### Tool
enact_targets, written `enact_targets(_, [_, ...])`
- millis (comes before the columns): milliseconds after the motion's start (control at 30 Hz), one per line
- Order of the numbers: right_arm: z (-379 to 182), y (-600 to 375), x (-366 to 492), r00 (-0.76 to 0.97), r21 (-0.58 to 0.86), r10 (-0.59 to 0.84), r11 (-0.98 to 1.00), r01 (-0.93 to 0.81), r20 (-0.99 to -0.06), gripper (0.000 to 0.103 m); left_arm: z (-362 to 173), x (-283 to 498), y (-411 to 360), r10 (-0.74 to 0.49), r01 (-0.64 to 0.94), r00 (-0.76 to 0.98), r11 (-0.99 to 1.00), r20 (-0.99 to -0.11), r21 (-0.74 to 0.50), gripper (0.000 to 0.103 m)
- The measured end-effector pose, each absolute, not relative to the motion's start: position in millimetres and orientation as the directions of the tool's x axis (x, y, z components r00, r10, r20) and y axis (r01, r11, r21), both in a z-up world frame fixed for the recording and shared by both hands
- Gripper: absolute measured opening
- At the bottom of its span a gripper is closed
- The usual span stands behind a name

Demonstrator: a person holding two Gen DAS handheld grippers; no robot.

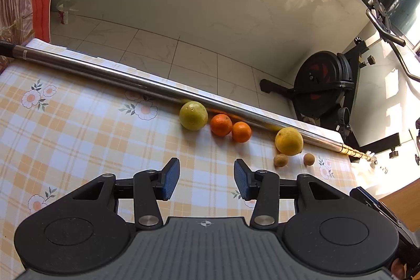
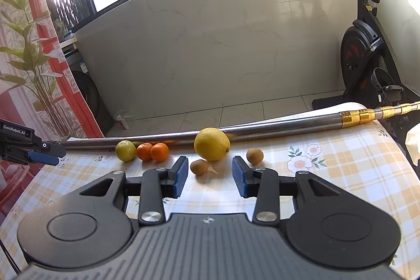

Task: Organize fruits
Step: 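Move both open tools back toward the remaining fruits by the pole, then grasp a tangerine with the left tool while the right tool grasps a brown kiwi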

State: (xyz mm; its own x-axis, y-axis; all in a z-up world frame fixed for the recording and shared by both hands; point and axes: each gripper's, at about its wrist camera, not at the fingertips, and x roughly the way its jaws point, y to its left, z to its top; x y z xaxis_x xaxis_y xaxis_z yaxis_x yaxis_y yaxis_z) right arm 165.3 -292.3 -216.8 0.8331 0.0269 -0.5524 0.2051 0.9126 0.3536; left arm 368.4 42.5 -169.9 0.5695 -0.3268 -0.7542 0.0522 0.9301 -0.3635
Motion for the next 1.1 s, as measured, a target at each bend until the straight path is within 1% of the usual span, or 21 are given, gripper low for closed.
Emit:
enact_targets(267, [-207.0, -278.8, 160.4, 0.837, 0.339, 0.033, 0.922, 0.185, -0.546, 0.041, -160.5, 344.8, 71.6, -0.304, 0.017, 0.577, 0.933, -0.758, -0.360, 0.047])
enact_targets(400, [-211.6, -274.4, 155.0, 0.830, 0.364, 0.047, 0.911, 0.192, -0.556, 0.041, -164.3, 335.4, 74.0, -0.309, 0.032, 0.579, 0.933, -0.754, -0.358, 0.047])
enact_targets(567, [-214.7, -273.4, 151.3, 0.821, 0.352, 0.044, 0.915, 0.195, -0.569, 0.041, -164.0, 330.8, 73.8, -0.313, 0.053, 0.581, 0.936, -0.751, -0.349, 0.047])
enact_targets(733, [-211.9, -288.5, 152.6, 0.831, 0.396, 0.039, 0.891, 0.223, -0.556, 0.041, -158.2, 336.1, 64.5, -0.306, 0.086, 0.592, 0.944, -0.746, -0.319, 0.047])
enact_targets(867, [-207.8, -294.6, 160.8, 0.837, 0.387, 0.024, 0.894, 0.227, -0.546, 0.041, -151.0, 342.8, 53.2, -0.306, 0.117, 0.613, 0.947, -0.729, -0.299, 0.047])
enact_targets(1000, [-209.4, -299.5, 173.9, 0.843, 0.369, 0.009, 0.902, 0.225, -0.537, 0.041, -145.6, 352.3, 30.5, -0.294, 0.169, 0.651, 0.955, -0.699, -0.244, 0.047])
enact_targets(1100, [-218.4, -304.0, 187.6, 0.836, 0.373, 0.016, 0.899, 0.228, -0.548, 0.041, -145.4, 362.2, 13.4, -0.292, 0.201, 0.658, 0.956, -0.694, -0.211, 0.047])
